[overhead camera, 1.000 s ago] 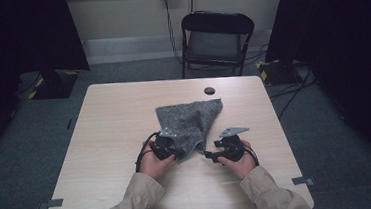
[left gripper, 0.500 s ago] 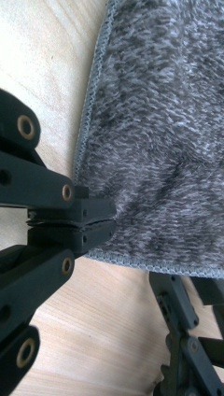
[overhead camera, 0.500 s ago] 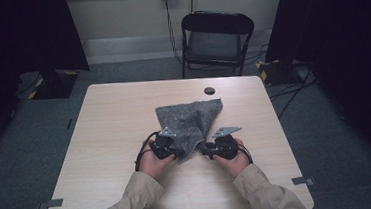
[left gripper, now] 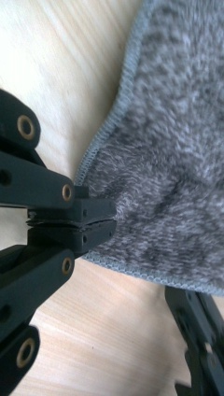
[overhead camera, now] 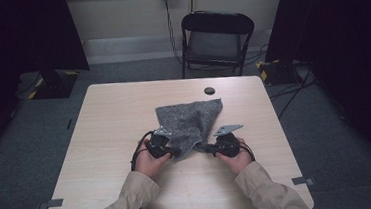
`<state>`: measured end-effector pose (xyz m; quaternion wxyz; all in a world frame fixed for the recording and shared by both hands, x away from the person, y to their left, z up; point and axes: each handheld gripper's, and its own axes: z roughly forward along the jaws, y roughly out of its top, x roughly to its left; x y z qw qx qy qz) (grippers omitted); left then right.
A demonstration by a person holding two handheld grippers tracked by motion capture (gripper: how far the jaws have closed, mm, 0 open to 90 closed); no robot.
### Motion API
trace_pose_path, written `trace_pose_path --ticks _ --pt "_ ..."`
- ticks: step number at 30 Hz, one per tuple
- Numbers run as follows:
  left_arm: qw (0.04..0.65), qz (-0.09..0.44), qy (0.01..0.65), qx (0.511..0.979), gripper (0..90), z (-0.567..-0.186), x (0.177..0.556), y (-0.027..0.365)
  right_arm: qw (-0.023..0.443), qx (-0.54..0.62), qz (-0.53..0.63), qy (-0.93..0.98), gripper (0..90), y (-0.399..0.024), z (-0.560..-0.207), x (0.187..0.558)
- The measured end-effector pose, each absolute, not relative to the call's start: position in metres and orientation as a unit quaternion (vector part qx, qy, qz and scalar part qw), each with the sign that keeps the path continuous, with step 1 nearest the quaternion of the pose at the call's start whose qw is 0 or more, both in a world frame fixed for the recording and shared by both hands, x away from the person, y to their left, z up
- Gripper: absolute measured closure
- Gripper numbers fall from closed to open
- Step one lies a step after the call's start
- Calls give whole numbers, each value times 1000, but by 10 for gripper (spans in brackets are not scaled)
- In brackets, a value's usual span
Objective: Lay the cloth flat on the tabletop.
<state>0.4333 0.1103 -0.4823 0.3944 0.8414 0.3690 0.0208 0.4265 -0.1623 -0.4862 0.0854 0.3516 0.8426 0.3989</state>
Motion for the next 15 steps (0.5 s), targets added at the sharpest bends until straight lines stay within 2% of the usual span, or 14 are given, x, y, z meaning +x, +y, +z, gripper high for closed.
trace_pose_path --ticks 15 --pt "397 36 379 835 891 -471 428 124 107 335 394 849 851 -198 -449 416"
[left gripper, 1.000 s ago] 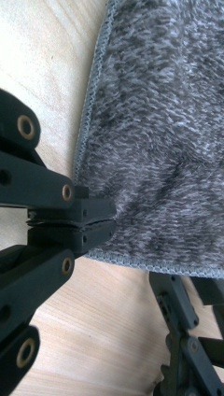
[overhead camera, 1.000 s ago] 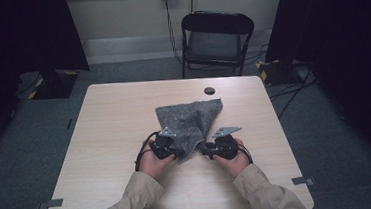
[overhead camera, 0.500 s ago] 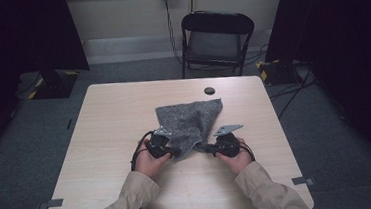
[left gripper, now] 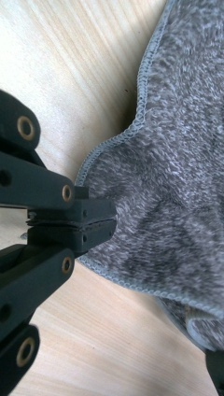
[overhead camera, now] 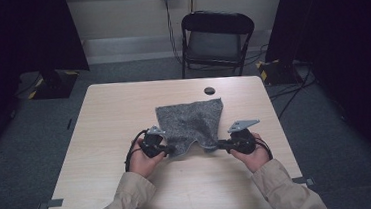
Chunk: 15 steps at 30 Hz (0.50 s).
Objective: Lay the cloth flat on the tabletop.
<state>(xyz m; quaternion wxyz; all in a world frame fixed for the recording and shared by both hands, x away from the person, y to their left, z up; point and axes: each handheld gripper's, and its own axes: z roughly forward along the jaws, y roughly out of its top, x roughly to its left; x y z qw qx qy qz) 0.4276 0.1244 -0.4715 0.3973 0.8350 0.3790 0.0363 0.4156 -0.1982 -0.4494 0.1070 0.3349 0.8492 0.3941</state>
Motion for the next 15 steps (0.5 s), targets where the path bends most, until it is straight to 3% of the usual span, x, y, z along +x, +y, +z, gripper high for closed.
trace_pose_path --ticks 15 --pt "372 43 392 840 892 -476 418 159 98 355 405 837 832 -210 -457 404"
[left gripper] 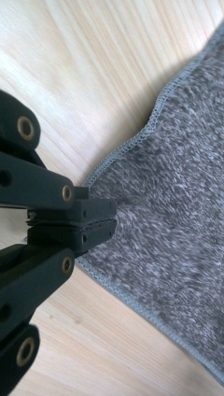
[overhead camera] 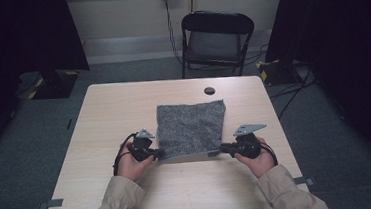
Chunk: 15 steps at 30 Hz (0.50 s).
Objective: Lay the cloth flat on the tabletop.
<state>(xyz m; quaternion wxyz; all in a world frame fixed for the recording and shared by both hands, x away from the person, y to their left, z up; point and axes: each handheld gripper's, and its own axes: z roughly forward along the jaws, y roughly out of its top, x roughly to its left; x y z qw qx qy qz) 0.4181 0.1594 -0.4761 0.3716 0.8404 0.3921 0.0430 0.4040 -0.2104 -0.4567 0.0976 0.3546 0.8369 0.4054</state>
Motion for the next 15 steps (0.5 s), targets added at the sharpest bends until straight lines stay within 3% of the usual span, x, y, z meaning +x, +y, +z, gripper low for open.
trace_pose_path --ticks 6,15 --pt "367 38 395 841 891 -482 415 166 102 370 411 826 784 -212 -458 406" --pt "371 40 390 842 891 -482 413 165 110 387 385 830 626 -191 -481 418"
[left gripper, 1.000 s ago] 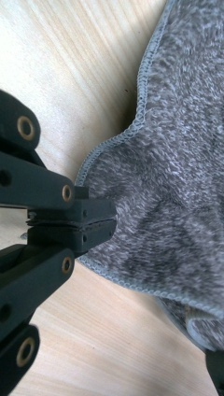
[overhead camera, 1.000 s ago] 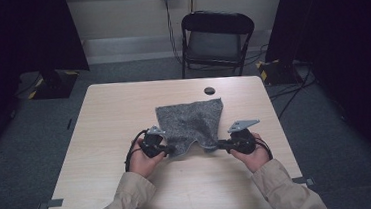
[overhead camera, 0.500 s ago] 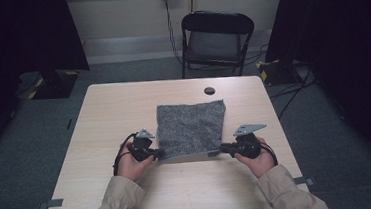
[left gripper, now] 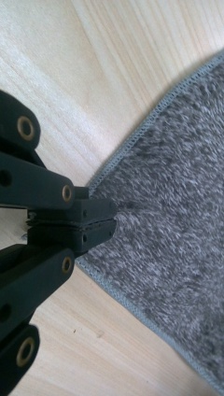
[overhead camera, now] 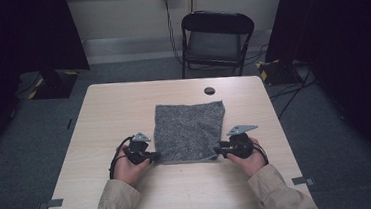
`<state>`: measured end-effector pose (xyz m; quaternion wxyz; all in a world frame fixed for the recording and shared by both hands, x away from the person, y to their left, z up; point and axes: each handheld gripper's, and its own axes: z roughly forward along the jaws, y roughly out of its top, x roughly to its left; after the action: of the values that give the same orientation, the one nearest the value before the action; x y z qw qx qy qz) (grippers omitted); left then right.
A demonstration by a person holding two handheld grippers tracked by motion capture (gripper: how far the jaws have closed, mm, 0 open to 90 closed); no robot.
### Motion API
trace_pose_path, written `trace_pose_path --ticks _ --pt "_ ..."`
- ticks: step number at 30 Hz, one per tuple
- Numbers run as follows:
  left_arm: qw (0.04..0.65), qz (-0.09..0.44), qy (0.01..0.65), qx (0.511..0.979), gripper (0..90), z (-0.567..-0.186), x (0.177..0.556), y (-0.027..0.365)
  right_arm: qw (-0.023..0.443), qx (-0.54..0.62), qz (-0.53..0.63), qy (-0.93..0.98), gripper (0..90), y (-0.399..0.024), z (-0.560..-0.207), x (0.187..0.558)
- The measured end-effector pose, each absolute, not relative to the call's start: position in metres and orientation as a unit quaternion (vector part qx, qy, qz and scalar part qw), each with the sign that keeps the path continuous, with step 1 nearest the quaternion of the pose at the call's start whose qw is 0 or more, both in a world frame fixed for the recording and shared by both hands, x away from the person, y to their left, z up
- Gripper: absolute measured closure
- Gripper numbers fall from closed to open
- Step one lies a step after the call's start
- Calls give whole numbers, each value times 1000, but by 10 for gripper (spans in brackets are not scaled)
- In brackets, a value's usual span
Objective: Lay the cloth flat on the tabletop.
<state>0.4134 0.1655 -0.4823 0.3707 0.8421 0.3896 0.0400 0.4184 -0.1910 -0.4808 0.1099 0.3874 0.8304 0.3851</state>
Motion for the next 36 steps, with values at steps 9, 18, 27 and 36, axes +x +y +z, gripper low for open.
trace_pose_path --ticks 9,18,27,36 --pt "363 45 399 841 891 -483 415 177 121 354 361 854 789 -172 -488 424" --pt "376 53 405 832 892 -480 412 184 128 349 377 848 848 -191 -459 422" --pt "369 50 387 844 892 -473 403 176 144 320 380 856 858 -190 -433 410" --pt "373 43 379 846 892 -477 405 167 126 300 374 869 841 -159 -440 423"
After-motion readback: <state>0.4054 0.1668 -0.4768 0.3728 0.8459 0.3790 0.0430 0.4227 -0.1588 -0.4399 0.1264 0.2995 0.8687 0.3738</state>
